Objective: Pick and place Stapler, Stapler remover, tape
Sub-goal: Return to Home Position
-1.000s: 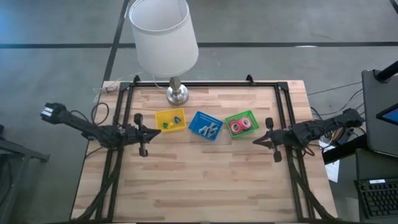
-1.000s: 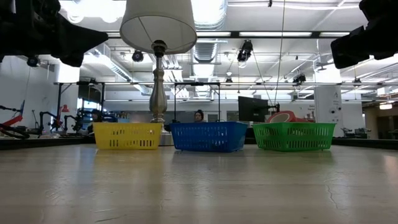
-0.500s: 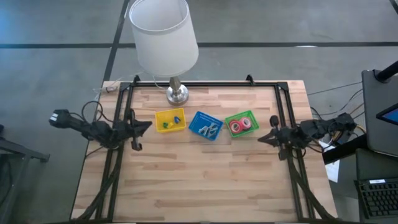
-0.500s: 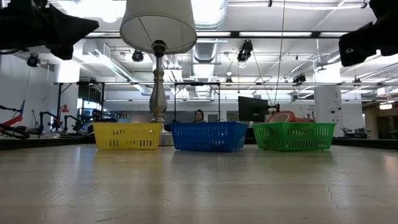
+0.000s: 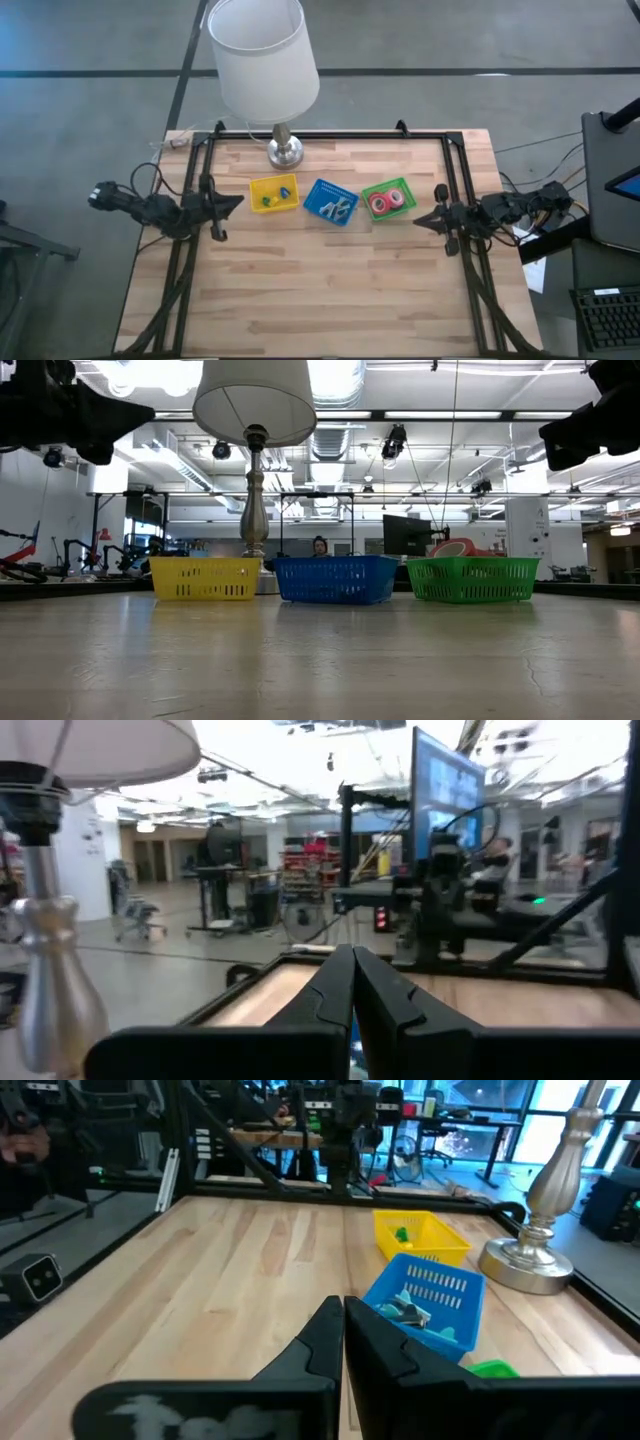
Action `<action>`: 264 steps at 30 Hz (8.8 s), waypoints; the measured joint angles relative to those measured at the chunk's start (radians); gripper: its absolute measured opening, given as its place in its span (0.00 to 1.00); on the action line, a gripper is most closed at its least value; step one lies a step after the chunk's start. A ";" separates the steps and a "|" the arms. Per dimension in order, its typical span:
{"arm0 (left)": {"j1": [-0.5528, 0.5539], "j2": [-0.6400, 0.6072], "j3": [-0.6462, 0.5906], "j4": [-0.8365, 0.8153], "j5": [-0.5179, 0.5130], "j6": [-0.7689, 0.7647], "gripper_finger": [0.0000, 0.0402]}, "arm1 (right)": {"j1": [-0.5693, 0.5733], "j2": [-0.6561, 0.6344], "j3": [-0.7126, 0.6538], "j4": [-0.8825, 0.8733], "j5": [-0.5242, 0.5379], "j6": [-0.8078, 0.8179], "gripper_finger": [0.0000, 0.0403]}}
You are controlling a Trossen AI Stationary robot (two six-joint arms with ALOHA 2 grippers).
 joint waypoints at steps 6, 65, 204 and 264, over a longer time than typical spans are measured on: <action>0.000 0.005 0.000 -0.022 0.057 -0.074 0.03 | 0.000 -0.001 0.000 0.011 0.000 0.001 0.02; 0.000 0.097 0.000 -0.197 0.124 -0.309 0.03 | 0.000 0.008 -0.159 0.339 -0.003 -0.140 0.02; 0.000 0.097 0.001 -0.209 0.124 -0.304 0.03 | 0.000 0.203 -0.159 0.349 -0.002 -0.208 0.02; 0.000 0.097 0.001 -0.209 0.124 -0.304 0.03 | 0.000 0.203 -0.159 0.349 -0.002 -0.208 0.02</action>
